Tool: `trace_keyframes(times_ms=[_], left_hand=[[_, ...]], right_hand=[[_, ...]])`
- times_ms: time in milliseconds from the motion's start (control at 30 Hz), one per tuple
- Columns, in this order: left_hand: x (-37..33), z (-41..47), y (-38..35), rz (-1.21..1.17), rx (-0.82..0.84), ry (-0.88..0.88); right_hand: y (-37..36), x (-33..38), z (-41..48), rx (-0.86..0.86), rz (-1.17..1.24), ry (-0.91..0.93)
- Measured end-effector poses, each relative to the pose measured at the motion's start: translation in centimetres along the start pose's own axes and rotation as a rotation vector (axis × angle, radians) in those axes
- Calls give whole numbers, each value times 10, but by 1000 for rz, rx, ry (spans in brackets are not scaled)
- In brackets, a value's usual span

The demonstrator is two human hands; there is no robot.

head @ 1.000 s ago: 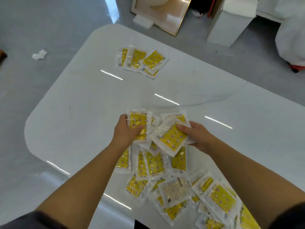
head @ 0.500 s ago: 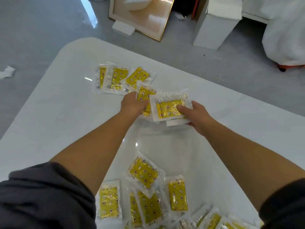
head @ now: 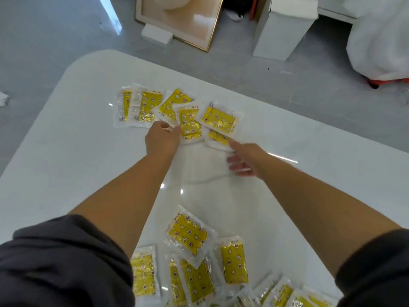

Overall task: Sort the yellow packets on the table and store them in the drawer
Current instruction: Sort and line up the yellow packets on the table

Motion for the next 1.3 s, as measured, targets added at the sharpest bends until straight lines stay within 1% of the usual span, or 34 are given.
trace_keyframes(times_ms=[67,133,333,433,500,533,600,633,700,767,833,867,933,1033,1167,1300], left_hand=[[18,-20,18,54,-39,-24],[43,-42,32,93,-16,-20],[108,-125,59,207,89,-27],[141,-174,70,257,112,-34],[157,-198,73,349,134,-43],[161,-209,73,470,154,-93],[161,-220,64,758,207,-265],[156,-221,58,851,222,-362],[141,-216,42,945,270,-534],[130,-207,23,1017,374,-643],[123,-201,5,1129,486,-701],[122,-199,-3,1196,514,-733],[122,-197,-10,1300,494,-785],[122,-192,-7,1315,403,-787],[127,-189,0,1317,444,-774],[129,-187,1,1326,444,-763]], right_hand=[[-6,-26,-7,-85,-214,-23],[-14,-49,-17,-143,-366,28],[-41,-91,-65,-175,-645,251],[-51,-117,-89,-164,-800,327],[-55,-133,-99,-161,-903,364],[-58,-139,-105,-154,-982,389],[-63,-147,-113,-147,-1154,445],[-66,-148,-116,-146,-1234,488],[-74,-146,-117,-150,-1369,576],[-82,-142,-116,-160,-1455,622],[-85,-142,-112,-171,-1472,608],[-84,-142,-110,-169,-1453,583],[-78,-146,-108,-146,-1368,512],[-68,-154,-109,-114,-1260,423],[-60,-164,-119,-64,-1227,341],[-51,-171,-123,7,-993,217]])
Point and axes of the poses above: each hand's wrist, its own z-axis towards the middle knuckle, its own y-axis out of the back of the hand, x = y × z, the point moved 6 cm from there along z, towards the middle knuckle, and after that the axes turned 13 degrees about -z, right-handed, at the moved point
